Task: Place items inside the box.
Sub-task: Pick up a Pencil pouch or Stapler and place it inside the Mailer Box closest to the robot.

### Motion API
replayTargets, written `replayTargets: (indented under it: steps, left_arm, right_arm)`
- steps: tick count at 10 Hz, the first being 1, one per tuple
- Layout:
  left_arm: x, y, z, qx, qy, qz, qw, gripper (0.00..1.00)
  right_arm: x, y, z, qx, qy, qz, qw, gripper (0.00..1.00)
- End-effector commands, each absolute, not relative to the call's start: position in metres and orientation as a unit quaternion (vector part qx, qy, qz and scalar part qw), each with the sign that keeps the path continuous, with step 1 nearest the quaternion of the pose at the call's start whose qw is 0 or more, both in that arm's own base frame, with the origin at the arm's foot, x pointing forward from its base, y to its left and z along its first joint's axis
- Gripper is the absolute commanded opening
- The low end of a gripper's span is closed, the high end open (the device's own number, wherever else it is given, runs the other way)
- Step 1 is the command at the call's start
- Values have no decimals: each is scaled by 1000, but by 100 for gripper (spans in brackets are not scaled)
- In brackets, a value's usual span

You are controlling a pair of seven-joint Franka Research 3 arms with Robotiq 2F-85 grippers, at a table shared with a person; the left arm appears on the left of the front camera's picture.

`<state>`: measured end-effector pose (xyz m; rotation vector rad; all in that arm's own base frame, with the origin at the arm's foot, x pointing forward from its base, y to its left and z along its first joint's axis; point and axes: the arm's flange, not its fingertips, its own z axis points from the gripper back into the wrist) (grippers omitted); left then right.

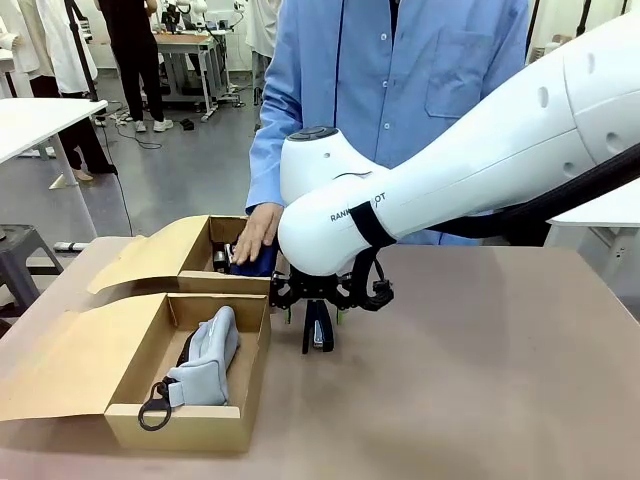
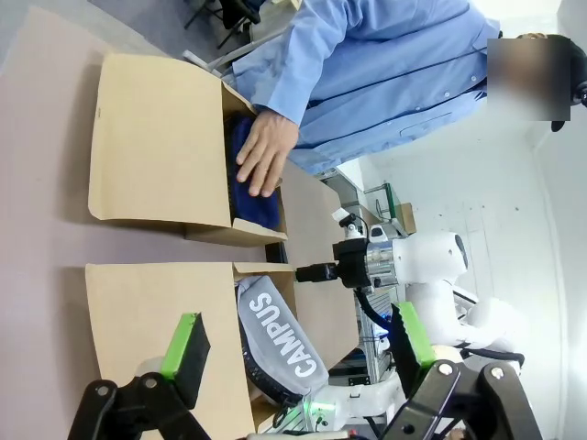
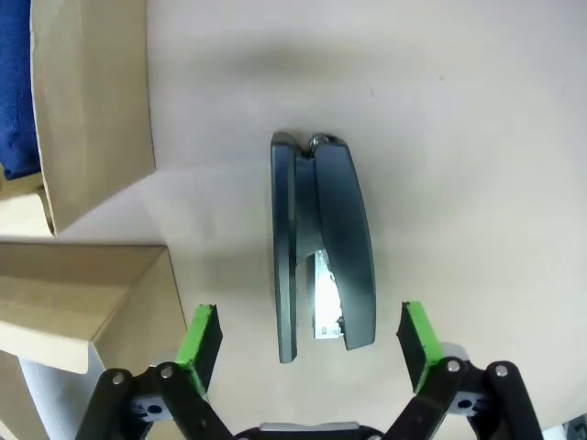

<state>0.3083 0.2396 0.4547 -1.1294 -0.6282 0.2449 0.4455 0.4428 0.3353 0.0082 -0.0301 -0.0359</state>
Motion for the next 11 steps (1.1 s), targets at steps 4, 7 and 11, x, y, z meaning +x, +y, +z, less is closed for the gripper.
replayTargets:
  steps: [4, 7, 11]
  left_arm:
    - [309, 239, 456, -530, -303, 107, 785, 100]
    - [309, 239, 456, -530, -303, 107, 785, 100]
    - [309, 239, 456, -530, -303, 107, 785, 100]
  right_arm:
    - [457, 441, 301, -10, -12, -25, 1000, 100]
    - [455, 435, 301, -8, -35, -19, 999, 41]
    - [453, 434, 303, 3, -31, -15, 999, 0]
